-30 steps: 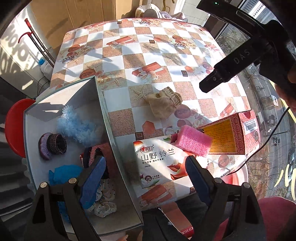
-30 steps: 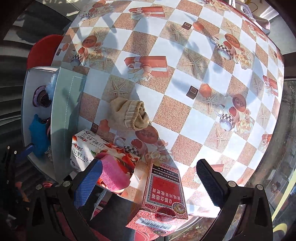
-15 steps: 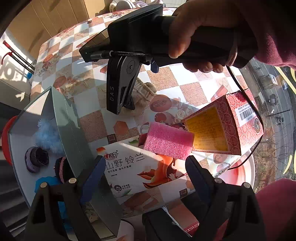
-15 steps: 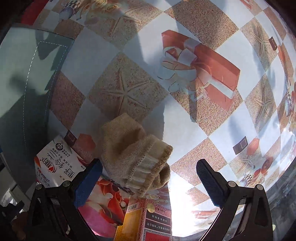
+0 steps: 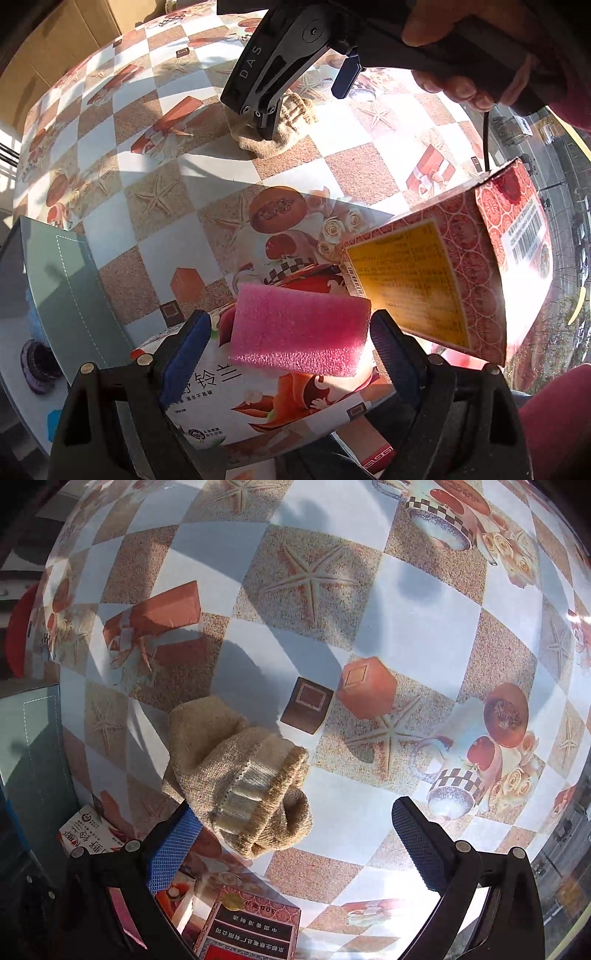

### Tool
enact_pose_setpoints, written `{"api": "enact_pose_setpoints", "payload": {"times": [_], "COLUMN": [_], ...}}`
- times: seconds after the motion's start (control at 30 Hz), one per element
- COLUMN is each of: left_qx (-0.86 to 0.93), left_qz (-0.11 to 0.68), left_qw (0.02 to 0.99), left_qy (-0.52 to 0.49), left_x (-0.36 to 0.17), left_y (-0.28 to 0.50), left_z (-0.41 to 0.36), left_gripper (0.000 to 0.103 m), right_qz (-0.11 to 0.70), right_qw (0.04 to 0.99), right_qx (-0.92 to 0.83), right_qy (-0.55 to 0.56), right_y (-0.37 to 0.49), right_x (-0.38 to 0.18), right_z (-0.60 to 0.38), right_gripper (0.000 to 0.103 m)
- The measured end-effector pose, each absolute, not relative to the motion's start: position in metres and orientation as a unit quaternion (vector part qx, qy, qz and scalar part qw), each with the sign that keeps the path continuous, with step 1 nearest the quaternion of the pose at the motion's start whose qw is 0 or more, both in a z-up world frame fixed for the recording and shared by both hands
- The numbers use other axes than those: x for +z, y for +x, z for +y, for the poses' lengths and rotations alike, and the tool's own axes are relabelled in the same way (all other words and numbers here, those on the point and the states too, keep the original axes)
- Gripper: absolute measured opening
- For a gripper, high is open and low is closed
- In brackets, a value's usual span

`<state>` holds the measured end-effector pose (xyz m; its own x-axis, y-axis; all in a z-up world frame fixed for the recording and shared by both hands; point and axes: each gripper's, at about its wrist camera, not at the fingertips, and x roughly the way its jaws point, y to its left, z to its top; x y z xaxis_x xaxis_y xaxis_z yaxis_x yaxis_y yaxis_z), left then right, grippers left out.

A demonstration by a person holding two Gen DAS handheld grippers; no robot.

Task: Organize soft objects
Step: 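Grasp the pink foam sponge with left tool while right tool grasps the beige knit sock, then carry the pink sponge with left tool while right tool carries the beige sock toward the box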

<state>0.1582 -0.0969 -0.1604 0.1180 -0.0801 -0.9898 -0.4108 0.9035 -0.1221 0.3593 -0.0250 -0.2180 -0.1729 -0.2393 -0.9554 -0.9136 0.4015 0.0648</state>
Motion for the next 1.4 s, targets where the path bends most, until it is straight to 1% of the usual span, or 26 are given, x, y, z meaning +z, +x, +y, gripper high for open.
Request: {"api": "enact_pose_setpoints", "payload": {"times": [0.07,0.1,0.13,0.17,0.2,0.23,0.27,0.47,0.63,0.83,1.0,1.17,1.4], "left_qx": [0.12,0.125,0.129,0.132,0.134,0.13,0.127,0.134,0.147,0.147,0.132,0.114,0.118], "left_qz": [0.662,0.662,0.661,0.662,0.663,0.663,0.661,0.64,0.624,0.613,0.606,0.6,0.588], "left_qw": [0.714,0.713,0.713,0.712,0.71,0.71,0.71,0.725,0.741,0.758,0.772,0.782,0.79], "left_qy": [-0.194,-0.194,-0.194,-0.195,-0.195,-0.201,-0.207,-0.215,-0.197,-0.165,-0.142,-0.125,-0.128], "left_x": [-0.167,-0.168,-0.168,-0.168,-0.169,-0.169,-0.168,-0.151,-0.127,-0.106,-0.1,-0.091,-0.075], "left_y": [0.159,0.16,0.16,0.161,0.163,0.164,0.164,0.162,0.168,0.178,0.186,0.177,0.139], "left_z": [-0.093,-0.092,-0.089,-0.086,-0.084,-0.082,-0.08,-0.07,-0.069,-0.07,-0.081,-0.094,-0.101], "left_gripper": [0.09,0.089,0.088,0.082,0.077,0.075,0.075,0.074,0.074,0.074,0.074,0.074,0.074], "right_qz": [0.674,0.673,0.672,0.673,0.674,0.67,0.673,0.664,0.67,0.677,0.685,0.695,0.711], "right_qw": [0.491,0.494,0.498,0.499,0.501,0.506,0.505,0.539,0.573,0.617,0.649,0.662,0.656], "right_qx": [0.353,0.356,0.36,0.362,0.363,0.364,0.369,0.382,0.369,0.326,0.272,0.229,0.207], "right_qy": [-0.423,-0.42,-0.414,-0.408,-0.404,-0.403,-0.395,-0.35,-0.294,-0.233,-0.189,-0.163,-0.144], "right_y": [0.352,0.35,0.347,0.347,0.347,0.348,0.348,0.359,0.375,0.411,0.412,0.381,0.313], "right_x": [-0.22,-0.219,-0.216,-0.215,-0.213,-0.211,-0.208,-0.175,-0.146,-0.112,-0.102,-0.099,-0.095], "right_z": [-0.029,-0.031,-0.034,-0.036,-0.039,-0.039,-0.04,-0.059,-0.099,-0.154,-0.201,-0.252,-0.292], "right_gripper": [0.102,0.098,0.086,0.075,0.062,0.047,0.041,0.04,0.04,0.04,0.04,0.04,0.04]}}
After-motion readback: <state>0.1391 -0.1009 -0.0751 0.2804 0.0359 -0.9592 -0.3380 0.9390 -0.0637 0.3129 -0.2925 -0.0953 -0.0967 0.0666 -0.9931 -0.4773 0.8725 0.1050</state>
